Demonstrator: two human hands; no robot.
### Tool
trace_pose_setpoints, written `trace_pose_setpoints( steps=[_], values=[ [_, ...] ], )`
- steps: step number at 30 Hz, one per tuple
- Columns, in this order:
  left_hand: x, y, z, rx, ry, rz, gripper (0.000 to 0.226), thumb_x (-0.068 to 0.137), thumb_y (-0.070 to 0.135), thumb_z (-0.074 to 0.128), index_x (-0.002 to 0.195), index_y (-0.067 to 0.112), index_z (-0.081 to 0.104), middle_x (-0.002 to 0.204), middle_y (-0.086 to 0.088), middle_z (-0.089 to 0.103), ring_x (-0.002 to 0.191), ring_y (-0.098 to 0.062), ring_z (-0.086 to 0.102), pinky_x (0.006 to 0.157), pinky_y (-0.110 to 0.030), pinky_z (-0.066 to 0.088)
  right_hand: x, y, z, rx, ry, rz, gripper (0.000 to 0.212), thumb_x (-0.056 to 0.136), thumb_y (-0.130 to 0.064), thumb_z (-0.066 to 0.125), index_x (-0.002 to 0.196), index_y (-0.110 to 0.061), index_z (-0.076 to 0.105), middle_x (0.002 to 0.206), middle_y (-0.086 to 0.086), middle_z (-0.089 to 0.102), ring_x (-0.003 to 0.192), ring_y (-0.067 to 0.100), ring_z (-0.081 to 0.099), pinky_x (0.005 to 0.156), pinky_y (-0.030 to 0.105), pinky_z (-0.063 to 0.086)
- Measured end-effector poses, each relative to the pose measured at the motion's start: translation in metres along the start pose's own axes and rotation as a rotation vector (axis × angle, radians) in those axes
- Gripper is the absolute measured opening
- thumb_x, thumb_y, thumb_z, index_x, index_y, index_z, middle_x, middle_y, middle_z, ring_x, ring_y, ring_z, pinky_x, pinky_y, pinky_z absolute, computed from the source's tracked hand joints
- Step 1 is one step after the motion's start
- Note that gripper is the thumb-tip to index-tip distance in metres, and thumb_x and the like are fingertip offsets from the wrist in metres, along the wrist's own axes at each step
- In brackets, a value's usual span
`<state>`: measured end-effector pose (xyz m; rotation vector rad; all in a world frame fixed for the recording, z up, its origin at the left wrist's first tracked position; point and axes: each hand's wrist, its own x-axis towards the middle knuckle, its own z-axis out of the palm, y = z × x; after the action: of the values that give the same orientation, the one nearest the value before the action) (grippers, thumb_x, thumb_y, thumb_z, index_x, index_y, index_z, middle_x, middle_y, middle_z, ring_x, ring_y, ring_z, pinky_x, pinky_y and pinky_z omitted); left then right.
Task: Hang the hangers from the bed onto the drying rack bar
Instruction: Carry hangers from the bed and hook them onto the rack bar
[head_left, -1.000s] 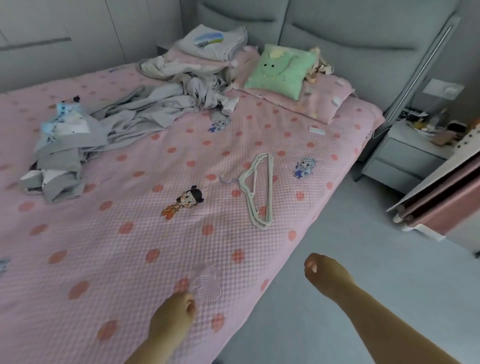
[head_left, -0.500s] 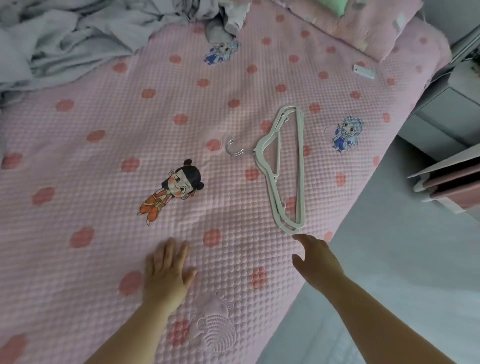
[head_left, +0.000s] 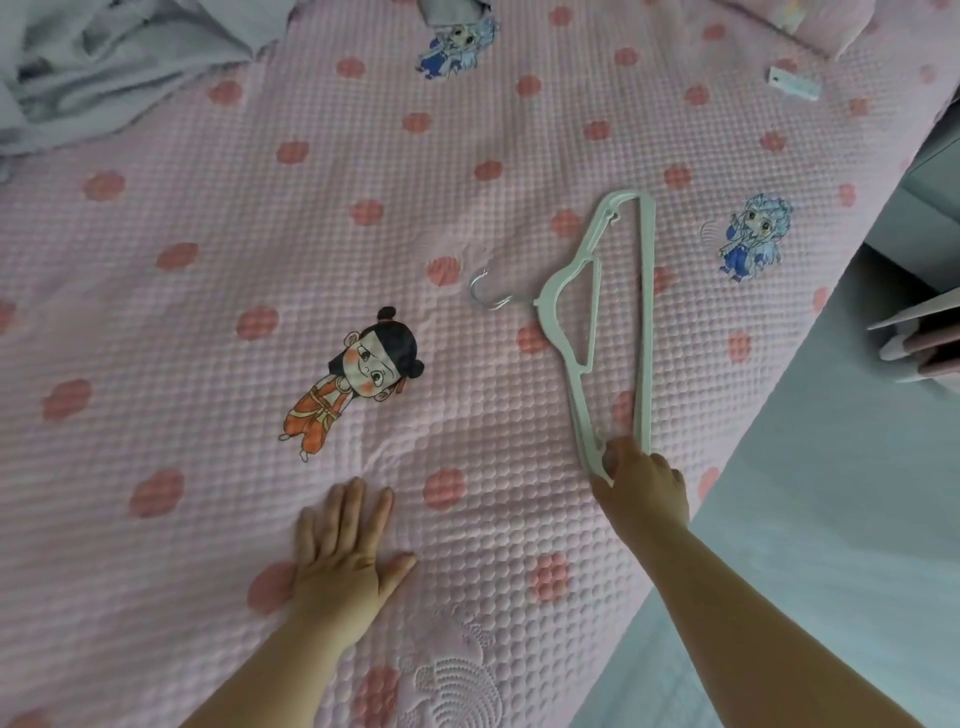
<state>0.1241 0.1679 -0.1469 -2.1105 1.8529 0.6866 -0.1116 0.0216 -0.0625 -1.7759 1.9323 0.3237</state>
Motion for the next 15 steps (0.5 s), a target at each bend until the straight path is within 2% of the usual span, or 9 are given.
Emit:
trace_pose_setpoints(
  steps=[2, 3, 4, 6, 7, 8, 10, 13, 15],
  values=[
    [0.001, -0.002, 0.007, 0.016, -0.082, 0.01, 0.067, 0.093, 0.056, 0.005, 0.146, 0.018, 0.02, 0.13, -0.008, 0.049, 0.144, -0.02, -0.008, 0.115, -0.037, -0.007, -0.007, 0.006, -0.001, -0.052, -0.044, -0.025, 0.017, 0.091, -0.029, 0.049, 0.102, -0.016, 0.05, 0.088, -0.003, 0.053, 0.105, 0.021, 0.052, 0.094, 0.029, 0.035],
    [0.0, -0.001, 0.002, 0.029, -0.113, -0.009, 0.071, 0.092, 0.058, 0.002, 0.142, 0.015, 0.027, 0.132, -0.008, 0.045, 0.144, -0.019, -0.01, 0.115, -0.036, -0.01, -0.01, 0.009, -0.002, -0.065, -0.053, -0.036, 0.019, 0.091, -0.03, 0.048, 0.104, -0.017, 0.053, 0.091, -0.002, 0.057, 0.106, 0.02, 0.052, 0.095, 0.028, 0.035],
    [0.0, 0.002, -0.003, 0.025, -0.142, -0.031, 0.084, 0.086, 0.065, -0.007, 0.141, 0.01, 0.027, 0.137, -0.011, 0.035, 0.143, -0.017, -0.015, 0.113, -0.035, -0.017, -0.013, 0.012, -0.004, -0.069, -0.052, -0.039, 0.022, 0.092, -0.03, 0.047, 0.107, -0.017, 0.056, 0.098, -0.002, 0.062, 0.107, 0.019, 0.052, 0.096, 0.028, 0.034],
    [0.004, 0.007, -0.01, 0.014, -0.052, -0.066, 0.118, 0.051, 0.079, -0.036, 0.142, 0.007, -0.012, 0.146, -0.01, -0.012, 0.133, -0.01, -0.03, 0.092, -0.03, -0.043, -0.019, 0.018, -0.012, -0.069, -0.033, -0.041, 0.026, 0.092, -0.028, 0.046, 0.112, -0.018, 0.059, 0.109, 0.0, 0.063, 0.11, 0.018, 0.05, 0.098, 0.027, 0.034],
    [0.002, 0.009, -0.018, 0.016, -0.103, -0.113, 0.118, 0.04, 0.081, -0.039, 0.132, 0.009, -0.028, 0.141, -0.005, -0.031, 0.129, -0.012, -0.035, 0.083, -0.029, -0.047, -0.023, 0.02, -0.018, -0.084, -0.02, -0.047, 0.027, 0.092, -0.028, 0.046, 0.112, -0.018, 0.059, 0.111, 0.001, 0.063, 0.111, 0.019, 0.05, 0.099, 0.027, 0.033],
    [0.0, 0.012, -0.025, 0.011, -0.177, -0.124, 0.107, 0.05, 0.083, -0.03, 0.127, 0.009, -0.034, 0.14, -0.003, -0.039, 0.129, -0.015, -0.036, 0.088, -0.033, -0.045, -0.027, 0.022, -0.024, -0.106, -0.008, -0.052, 0.026, 0.091, -0.028, 0.046, 0.111, -0.018, 0.059, 0.11, 0.002, 0.063, 0.111, 0.019, 0.049, 0.099, 0.027, 0.033],
    [0.0, 0.017, -0.041, -0.013, -0.328, -0.165, 0.082, 0.087, 0.066, 0.005, 0.135, 0.01, -0.032, 0.145, -0.008, -0.037, 0.136, -0.024, -0.032, 0.109, -0.043, -0.024, -0.035, 0.026, -0.037, -0.142, 0.025, -0.071, 0.025, 0.089, -0.029, 0.047, 0.106, -0.017, 0.059, 0.1, 0.001, 0.062, 0.108, 0.019, 0.05, 0.098, 0.026, 0.032],
    [-0.004, 0.023, -0.062, 0.007, -0.381, -0.141, 0.078, 0.095, 0.053, 0.026, 0.142, 0.016, -0.025, 0.15, -0.011, -0.03, 0.14, -0.029, -0.024, 0.115, -0.045, -0.007, -0.046, 0.033, -0.06, -0.151, 0.118, -0.105, 0.021, 0.09, -0.031, 0.044, 0.096, -0.015, 0.056, 0.072, -0.005, 0.049, 0.106, 0.022, 0.052, 0.094, 0.028, 0.032],
    [-0.008, 0.028, -0.075, 0.002, -0.38, -0.123, 0.079, 0.094, 0.048, 0.035, 0.144, 0.017, -0.018, 0.153, -0.01, -0.022, 0.143, -0.028, -0.014, 0.117, -0.042, 0.003, -0.056, 0.038, -0.08, -0.149, 0.183, -0.111, 0.026, 0.094, -0.034, 0.04, 0.098, -0.014, 0.056, 0.076, -0.003, 0.054, 0.105, 0.024, 0.053, 0.09, 0.029, 0.035]
  ],
)
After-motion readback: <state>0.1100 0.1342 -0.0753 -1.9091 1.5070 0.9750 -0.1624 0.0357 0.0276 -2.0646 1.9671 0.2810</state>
